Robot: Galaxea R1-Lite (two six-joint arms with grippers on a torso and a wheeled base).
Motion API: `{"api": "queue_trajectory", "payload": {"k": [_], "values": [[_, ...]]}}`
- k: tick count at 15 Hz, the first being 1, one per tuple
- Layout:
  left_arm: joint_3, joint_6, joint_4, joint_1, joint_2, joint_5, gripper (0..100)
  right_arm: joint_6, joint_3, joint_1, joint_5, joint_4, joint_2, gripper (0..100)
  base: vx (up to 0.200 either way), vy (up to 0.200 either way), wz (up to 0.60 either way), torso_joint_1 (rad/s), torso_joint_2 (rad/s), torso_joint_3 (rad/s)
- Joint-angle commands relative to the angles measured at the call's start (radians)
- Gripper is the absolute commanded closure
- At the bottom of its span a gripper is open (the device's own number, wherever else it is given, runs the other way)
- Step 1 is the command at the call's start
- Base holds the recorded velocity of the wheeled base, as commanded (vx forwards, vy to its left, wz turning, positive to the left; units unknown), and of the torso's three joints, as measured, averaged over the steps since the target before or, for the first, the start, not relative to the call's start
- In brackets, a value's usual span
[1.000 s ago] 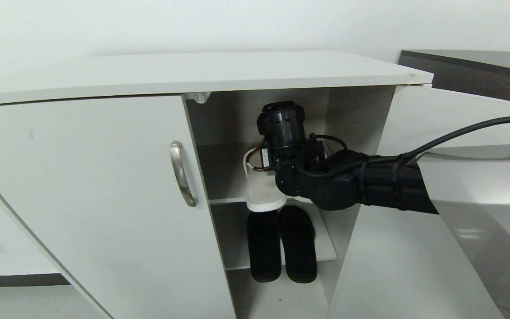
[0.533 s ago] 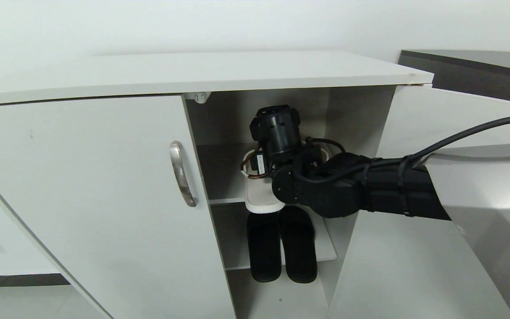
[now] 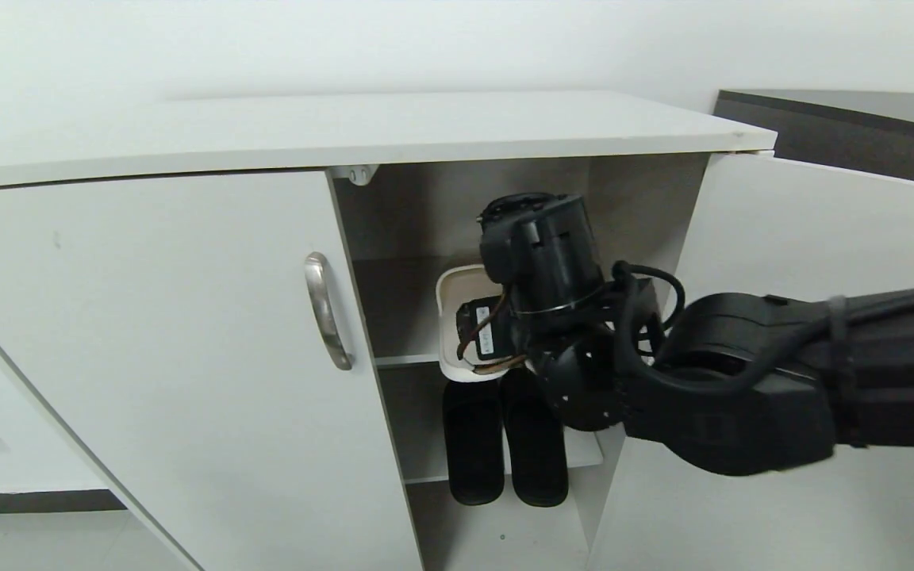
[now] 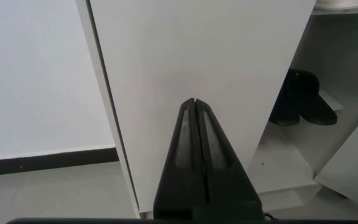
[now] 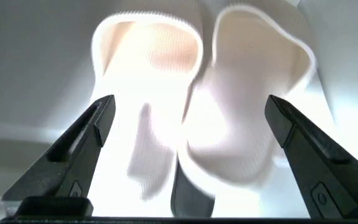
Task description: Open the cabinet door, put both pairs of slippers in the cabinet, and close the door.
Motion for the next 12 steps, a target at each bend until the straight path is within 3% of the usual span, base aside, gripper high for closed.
{"api": "queue_trajectory", "payload": {"k": [1, 8, 12], "values": [[0.0, 0.0, 0.0, 0.0, 0.0, 0.0, 100, -0.004, 0.23, 0.052, 0.039, -0.093, -0.202, 100, 0.0, 0.0, 0.0, 0.0, 0.0, 0.0], [0.0, 0.001, 0.0, -0.001, 0.0, 0.0, 100, -0.04, 0.517, 0.115, 0.089, -0.302, -0.3, 100, 0.0, 0.0, 0.0, 0.0, 0.0, 0.0], [0.0, 0.001, 0.0, -0.001, 0.0, 0.0, 100, -0.06, 0.615, 0.095, 0.141, -0.39, -0.313, 100, 0.0, 0.0, 0.0, 0.0, 0.0, 0.0]]}}
